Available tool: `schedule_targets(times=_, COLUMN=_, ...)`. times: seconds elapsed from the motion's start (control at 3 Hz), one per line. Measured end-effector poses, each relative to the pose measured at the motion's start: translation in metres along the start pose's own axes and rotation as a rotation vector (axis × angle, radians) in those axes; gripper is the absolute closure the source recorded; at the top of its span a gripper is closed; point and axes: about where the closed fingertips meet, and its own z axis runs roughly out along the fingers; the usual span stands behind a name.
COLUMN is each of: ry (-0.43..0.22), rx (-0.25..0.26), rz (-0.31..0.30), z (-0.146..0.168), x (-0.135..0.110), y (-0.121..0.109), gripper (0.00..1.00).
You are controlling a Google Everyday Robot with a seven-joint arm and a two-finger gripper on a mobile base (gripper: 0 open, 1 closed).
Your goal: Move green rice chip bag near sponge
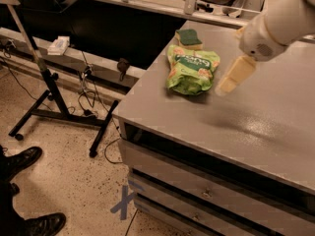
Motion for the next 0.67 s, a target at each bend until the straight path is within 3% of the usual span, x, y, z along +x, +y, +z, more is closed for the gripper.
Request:
schedule_targets(times=0.33, ry=-0.143, rx=-0.051, rz=-0.025, z=-0.028, x=0.023, y=0.013, gripper=0.0)
schedule_targets(times=0.67, ry=-0.19, rx=-0.043, rz=-0.044, z=-0.041, x=0.028, y=0.017, gripper=0.0)
